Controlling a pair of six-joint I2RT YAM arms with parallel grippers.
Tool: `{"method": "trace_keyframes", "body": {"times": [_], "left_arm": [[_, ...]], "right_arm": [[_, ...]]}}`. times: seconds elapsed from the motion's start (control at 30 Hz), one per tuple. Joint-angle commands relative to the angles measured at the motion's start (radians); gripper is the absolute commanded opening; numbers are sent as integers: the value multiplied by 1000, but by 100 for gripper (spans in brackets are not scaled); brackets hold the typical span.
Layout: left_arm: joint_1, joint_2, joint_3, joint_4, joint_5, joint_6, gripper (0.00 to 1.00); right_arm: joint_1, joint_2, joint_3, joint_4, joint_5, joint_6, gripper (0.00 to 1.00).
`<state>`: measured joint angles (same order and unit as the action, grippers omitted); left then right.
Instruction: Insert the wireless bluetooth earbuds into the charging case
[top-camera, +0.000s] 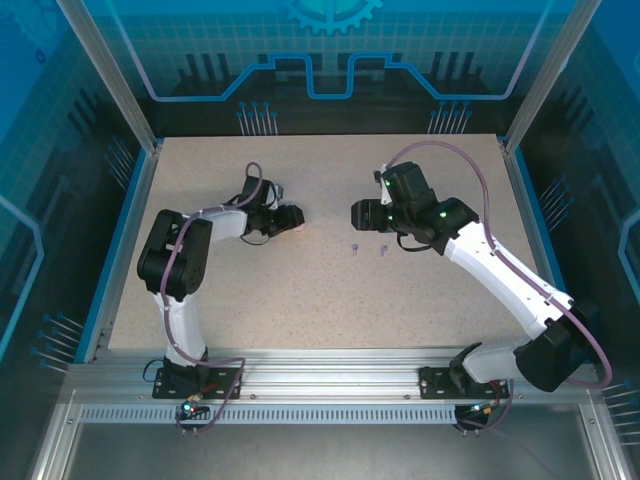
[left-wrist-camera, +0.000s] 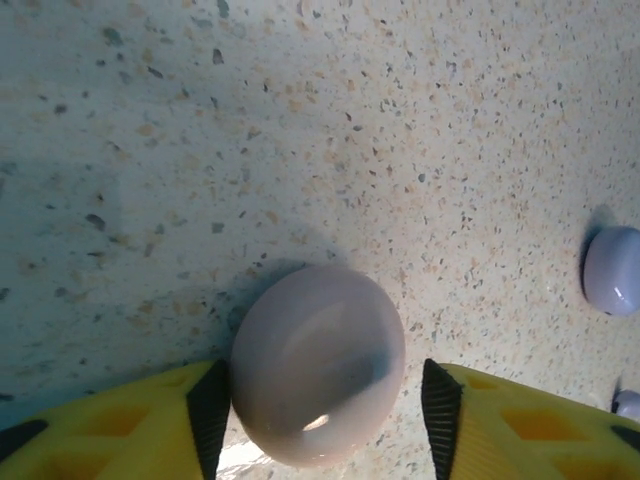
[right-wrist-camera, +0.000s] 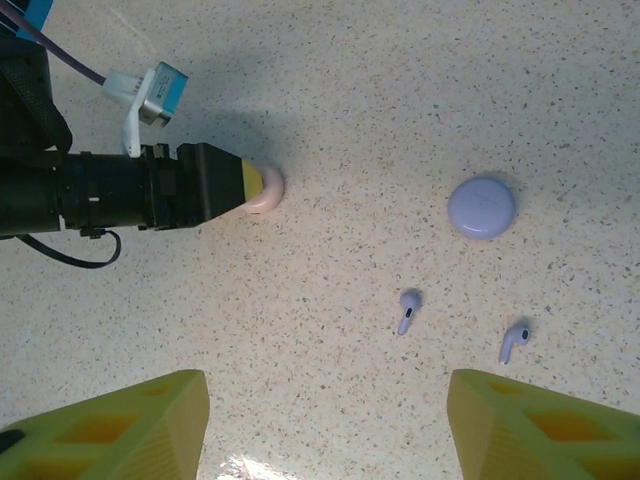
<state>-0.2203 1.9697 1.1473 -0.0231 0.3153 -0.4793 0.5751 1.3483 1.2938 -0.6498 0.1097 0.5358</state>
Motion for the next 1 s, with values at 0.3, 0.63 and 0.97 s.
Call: {"method": "trace_keyframes", "body": {"times": [0.3, 0.63, 0.97], "left_arm": [[99, -183, 19, -183, -70, 111, 82], [99, -342, -31, -155, -111, 36, 99], [98, -491, -171, 54, -130, -67, 99]], "right_arm": [[-57, 72, 19, -41, 47, 3, 96], [-128, 181, 53, -72, 23, 20, 100], [-141, 324, 140, -91, 31, 38, 100]]}}
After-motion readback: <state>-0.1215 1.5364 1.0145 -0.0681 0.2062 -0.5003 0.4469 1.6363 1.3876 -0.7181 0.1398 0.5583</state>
